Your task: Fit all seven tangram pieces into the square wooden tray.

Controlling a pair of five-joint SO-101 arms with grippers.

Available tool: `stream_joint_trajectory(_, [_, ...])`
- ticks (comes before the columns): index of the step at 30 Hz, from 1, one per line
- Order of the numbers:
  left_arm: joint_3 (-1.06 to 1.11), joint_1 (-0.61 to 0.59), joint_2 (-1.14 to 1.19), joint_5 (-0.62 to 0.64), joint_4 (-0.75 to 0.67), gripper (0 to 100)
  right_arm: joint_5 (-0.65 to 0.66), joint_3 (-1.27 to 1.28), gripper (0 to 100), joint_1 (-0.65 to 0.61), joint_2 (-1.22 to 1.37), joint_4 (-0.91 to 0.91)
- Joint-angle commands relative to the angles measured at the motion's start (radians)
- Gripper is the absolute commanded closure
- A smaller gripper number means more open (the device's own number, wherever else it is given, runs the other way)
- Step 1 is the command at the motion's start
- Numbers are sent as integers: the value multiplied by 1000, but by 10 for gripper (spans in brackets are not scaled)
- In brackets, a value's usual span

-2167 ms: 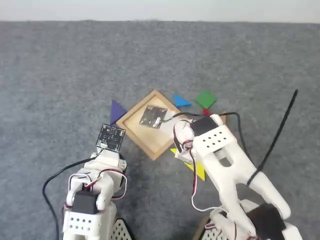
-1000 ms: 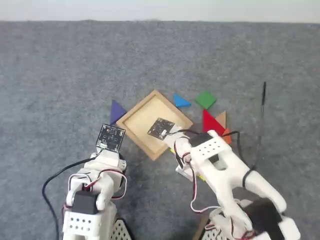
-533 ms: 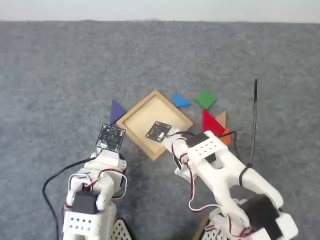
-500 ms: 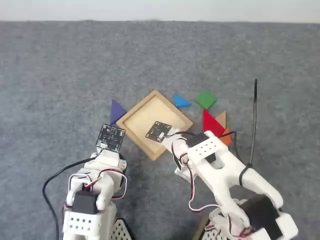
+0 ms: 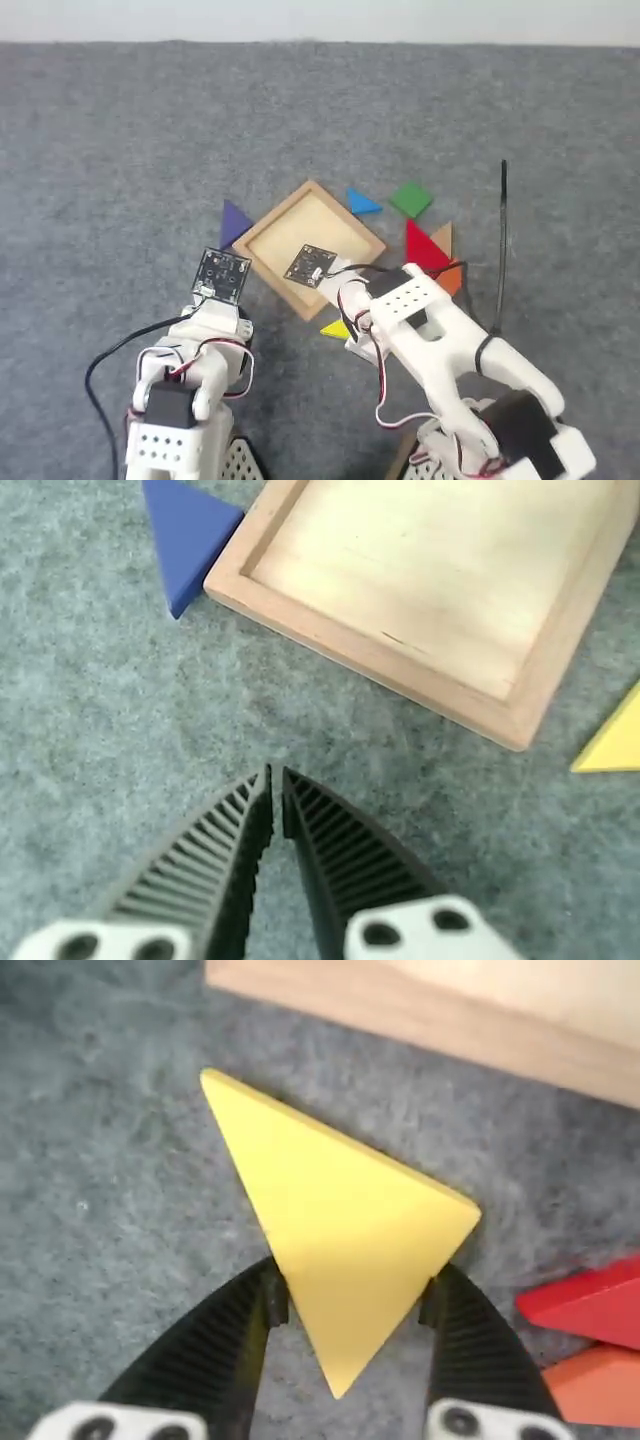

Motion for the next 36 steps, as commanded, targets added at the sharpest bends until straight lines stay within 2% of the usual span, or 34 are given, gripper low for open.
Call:
stream_joint_trajectory(1, [-10, 0, -17, -2, 2, 981, 5, -11, 815, -15, -5, -2])
stream_joint_trajectory(6, [-10, 0, -17, -2, 2, 981, 20, -17, 812, -12, -13, -1])
stream_joint_trajectory(12, [-10, 0, -17, -2, 2, 981, 167, -81, 802, -13, -15, 104])
stream_joint_trajectory(19, [-10, 0, -17, -2, 2, 981, 322, -144, 654, -15, -4, 104])
stream_joint_trajectory(30, [-10, 0, -17, -2, 2, 981, 493, -184, 650, -15, 22, 68])
stream_joint_trajectory(36, [-10, 0, -17, -2, 2, 981, 496, -180, 651, -19, 130, 56])
